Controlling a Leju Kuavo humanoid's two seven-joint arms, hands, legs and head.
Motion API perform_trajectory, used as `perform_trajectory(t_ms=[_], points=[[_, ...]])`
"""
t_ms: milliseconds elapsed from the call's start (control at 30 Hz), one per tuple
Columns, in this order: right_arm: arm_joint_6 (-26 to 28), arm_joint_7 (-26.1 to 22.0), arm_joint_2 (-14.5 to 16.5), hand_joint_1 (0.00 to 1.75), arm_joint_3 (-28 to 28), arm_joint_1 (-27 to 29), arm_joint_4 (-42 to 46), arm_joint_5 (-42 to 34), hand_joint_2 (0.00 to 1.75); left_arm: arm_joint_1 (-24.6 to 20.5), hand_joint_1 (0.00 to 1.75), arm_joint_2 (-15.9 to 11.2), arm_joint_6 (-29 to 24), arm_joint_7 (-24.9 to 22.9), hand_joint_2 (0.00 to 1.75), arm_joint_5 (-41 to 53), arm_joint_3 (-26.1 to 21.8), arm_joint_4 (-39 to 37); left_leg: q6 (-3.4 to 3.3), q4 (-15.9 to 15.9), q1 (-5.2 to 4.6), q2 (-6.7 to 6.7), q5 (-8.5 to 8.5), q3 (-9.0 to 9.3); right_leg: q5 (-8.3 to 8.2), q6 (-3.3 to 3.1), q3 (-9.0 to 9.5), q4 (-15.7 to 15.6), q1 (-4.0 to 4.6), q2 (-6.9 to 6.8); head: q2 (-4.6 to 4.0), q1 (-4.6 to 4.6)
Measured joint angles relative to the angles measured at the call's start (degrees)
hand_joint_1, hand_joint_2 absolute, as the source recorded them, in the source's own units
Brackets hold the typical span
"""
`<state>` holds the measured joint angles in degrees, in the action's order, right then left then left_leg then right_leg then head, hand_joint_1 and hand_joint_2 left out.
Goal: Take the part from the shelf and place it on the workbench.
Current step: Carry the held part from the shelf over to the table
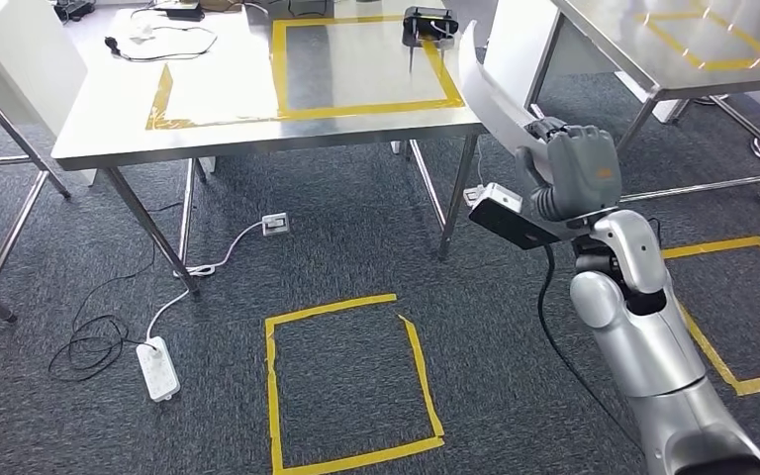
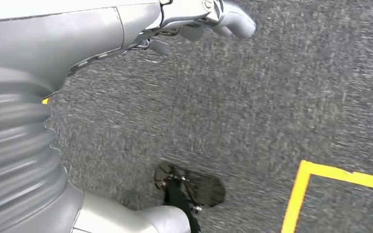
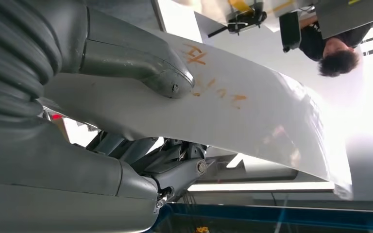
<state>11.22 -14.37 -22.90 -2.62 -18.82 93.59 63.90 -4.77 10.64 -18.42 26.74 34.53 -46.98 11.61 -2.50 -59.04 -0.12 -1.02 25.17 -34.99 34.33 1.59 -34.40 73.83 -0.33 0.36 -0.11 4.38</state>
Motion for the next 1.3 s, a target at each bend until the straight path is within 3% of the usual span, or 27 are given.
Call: perform_trajectory(t_ms=[67,100,133,233,267,367,400,467,533,600,633,667,700,767,800,867,900,967,1033,1100,1133,1167,1267,1300], points=[[-0.37,-0.13,0.01,1.75,-0.06,0.02,-0.24,0.08,1.75,0.17,0.00,0.08,-0.03,-0.14,1.75,-0.02,-0.01,-0.01,-0.04,0.02,-0.03,-0.15,1.59,1.77,4.54,0.20,-3.58,0.54,-0.07,-0.07,0.00,0.07],[-0.65,-0.25,0.02,1.75,-0.08,0.01,-0.40,0.07,1.75,0.30,0.00,0.13,-0.05,-0.21,1.75,-0.04,-0.02,-0.02,-0.01,0.02,-0.07,-0.21,2.42,2.77,5.07,0.15,-4.39,-1.19,-0.06,-0.09,0.00,0.09],[-1.00,-0.42,0.01,1.75,-0.09,-0.04,-0.61,0.01,1.75,0.41,0.00,0.20,-0.08,-0.27,1.75,-0.06,-0.03,-0.03,0.03,0.03,-0.11,-0.23,3.24,3.78,3.54,0.01,-4.61,-4.11,-0.03,-0.12,0.00,0.11],[-1.91,-1.14,-0.04,1.75,-0.11,-0.35,-1.45,-0.56,1.75,0.50,0.00,0.50,-0.11,-0.47,1.75,0.05,-0.04,-0.15,0.46,0.07,-0.26,-0.35,5.63,6.06,-6.51,-0.96,-3.55,-13.11,0.49,-0.41,0.00,0.14],[-2.12,-1.41,-0.14,1.75,-0.13,-0.45,-1.62,-0.70,1.75,0.46,0.00,0.57,-0.11,-0.61,1.75,0.19,-0.04,-0.19,0.73,-0.09,-0.32,-0.37,6.14,6.92,-8.07,-1.27,-2.96,-14.40,0.66,-0.40,0.00,0.16],[-2.66,-2.07,-1.04,1.75,-0.16,-1.28,-1.74,-0.71,1.75,0.04,0.00,0.58,-0.11,-1.17,1.75,0.60,-0.04,-0.18,1.74,-2.62,-0.50,-0.09,5.70,7.84,-8.37,-2.23,-0.40,-15.43,0.45,-0.11,0.00,0.20],[-2.94,-2.39,-1.49,1.75,-0.18,-1.75,-1.83,-0.90,1.75,-0.13,0.00,0.57,-0.11,-1.31,1.75,0.69,-0.04,-0.19,1.95,-4.89,-0.50,0.06,5.36,6.74,-8.48,-2.63,0.46,-15.57,0.28,-0.15,0.00,0.02],[-3.86,-3.30,-2.32,1.75,-0.19,-2.41,-2.13,-2.07,1.75,-0.37,0.00,0.58,-0.11,-1.46,1.75,0.88,-0.04,-0.22,2.24,-11.17,-0.33,0.27,6.36,2.90,-8.00,-3.11,1.75,-15.64,0.05,-0.24,0.00,-0.35],[-4.82,-4.12,-2.97,1.75,-0.24,-2.31,-2.43,-3.68,1.75,-0.37,0.00,0.59,-0.11,-1.62,1.75,1.17,-0.04,-0.23,2.76,-16.02,-0.03,0.34,9.94,-1.83,-6.89,-3.08,2.70,-15.65,-0.07,-0.11,0.00,-0.49],[-5.76,-4.70,-3.85,1.75,-0.28,-1.55,-2.49,-5.45,1.75,-0.26,0.00,0.59,-0.11,-1.95,1.75,1.56,-0.04,-0.24,3.28,-15.80,0.27,0.41,12.18,-4.56,-5.61,-2.74,4.01,-15.65,-0.32,0.03,0.00,-0.50],[-6.26,-4.93,-4.34,1.75,-0.28,-1.03,-2.40,-6.29,1.75,-0.23,0.00,0.59,-0.11,-2.11,1.75,1.78,-0.04,-0.24,3.45,-13.60,0.44,0.47,11.22,-4.88,-4.90,-2.49,4.82,-15.64,-0.49,0.06,0.00,-0.51],[-6.69,-5.11,-4.81,1.75,-0.28,-0.47,-2.23,-6.91,1.75,-0.19,0.00,0.59,-0.11,-2.22,1.75,1.93,-0.04,-0.25,3.67,-10.33,0.65,0.57,8.47,-4.71,-4.12,-2.17,5.53,-15.64,-0.64,0.01,0.00,-0.52],[-6.95,-5.23,-5.25,1.75,-0.28,0.03,-2.02,-7.25,1.75,-0.13,0.00,0.60,-0.11,-2.33,1.75,2.07,-0.03,-0.32,3.81,-6.79,0.85,0.76,4.70,-4.48,-3.31,-1.79,6.31,-15.48,-0.71,-0.02,0.00,-0.65],[-7.41,-5.42,-6.14,1.75,-0.23,0.85,-1.44,-7.59,1.75,-0.08,0.00,0.60,-0.11,-2.52,1.75,2.24,-0.02,-0.43,3.30,-2.44,1.02,1.01,-0.45,-3.86,-1.81,-0.86,7.31,-15.64,-0.64,0.03,0.00,-0.86],[-7.68,-5.54,-6.71,1.75,-0.18,1.16,-1.08,-7.77,1.75,-0.07,0.00,0.60,-0.11,-2.61,1.75,2.30,-0.02,-0.48,2.74,-1.77,1.00,1.07,-1.04,-3.69,-1.50,-0.34,7.91,-15.65,-0.60,0.10,0.00,-0.93],[-8.27,-5.70,-7.85,1.75,-0.03,1.60,-0.39,-8.25,1.75,-0.15,0.00,0.61,-0.11,-2.66,1.75,2.46,-0.01,-0.44,1.60,-1.67,0.95,0.84,-0.23,-2.57,-1.70,0.46,8.36,-15.04,-0.72,0.08,0.00,-0.78],[-8.47,-5.82,-8.37,1.75,0.09,1.75,-0.08,-8.57,1.75,-0.18,0.00,0.63,-0.11,-2.68,1.75,2.55,0.01,-0.43,1.11,-1.47,1.01,0.77,0.19,-1.78,-2.25,0.73,7.83,-13.32,-0.81,0.04,0.00,-0.69],[-8.81,-5.92,-9.10,1.75,0.40,2.05,0.33,-9.19,1.75,-0.27,0.00,0.67,-0.11,-2.72,1.75,2.67,0.03,-0.39,0.46,-1.06,1.00,0.58,1.19,0.05,-2.38,1.04,3.93,-7.29,-0.81,-0.10,0.00,-0.48],[-9.28,-5.89,-9.67,1.75,0.87,2.63,0.61,-9.88,1.75,-0.31,0.00,0.68,-0.13,-2.79,1.75,2.79,0.05,-0.39,0.19,-0.66,0.85,0.42,2.41,1.73,0.24,1.13,-1.63,-1.23,-0.67,-0.12,0.00,-0.41],[-10.01,-5.87,-10.15,1.75,1.37,3.30,0.79,-10.66,1.75,-0.27,0.00,0.68,-0.14,-2.90,1.75,2.95,0.05,-0.39,0.13,-0.43,0.62,0.17,3.85,3.64,3.54,0.88,-5.47,0.01,-0.58,-0.13,0.00,-0.41],[-10.44,-5.87,-10.42,1.75,1.62,3.56,0.89,-11.05,1.75,-0.26,0.00,0.70,-0.14,-2.95,1.75,3.04,0.05,-0.39,0.11,-0.39,0.47,0.08,4.67,4.73,3.70,0.59,-6.41,-1.48,-0.48,-0.14,0.00,-0.39],[-10.83,-5.87,-10.73,1.75,1.88,3.74,0.97,-11.44,1.75,-0.25,0.00,0.74,-0.14,-2.97,1.75,3.12,0.06,-0.39,0.07,-0.36,0.32,0.02,5.53,5.81,1.88,0.12,-6.74,-4.21,-0.28,-0.14,0.00,-0.37],[-11.77,-5.85,-11.91,1.75,2.87,4.46,1.34,-12.55,1.75,-0.23,0.00,0.96,-0.18,-2.95,1.75,3.29,0.07,-0.44,0.30,-0.19,-0.03,-0.19,8.19,8.19,-9.90,-1.45,-6.47,-13.13,0.80,-0.15,0.00,-0.41],[-11.90,-5.83,-12.29,1.75,3.19,4.80,1.55,-12.74,1.75,-0.25,0.00,0.99,-0.20,-2.95,1.75,3.32,0.08,-0.43,0.57,-0.22,-0.12,-0.26,8.82,9.04,-12.04,-1.68,-6.08,-14.42,1.07,-0.06,0.00,-0.46]])
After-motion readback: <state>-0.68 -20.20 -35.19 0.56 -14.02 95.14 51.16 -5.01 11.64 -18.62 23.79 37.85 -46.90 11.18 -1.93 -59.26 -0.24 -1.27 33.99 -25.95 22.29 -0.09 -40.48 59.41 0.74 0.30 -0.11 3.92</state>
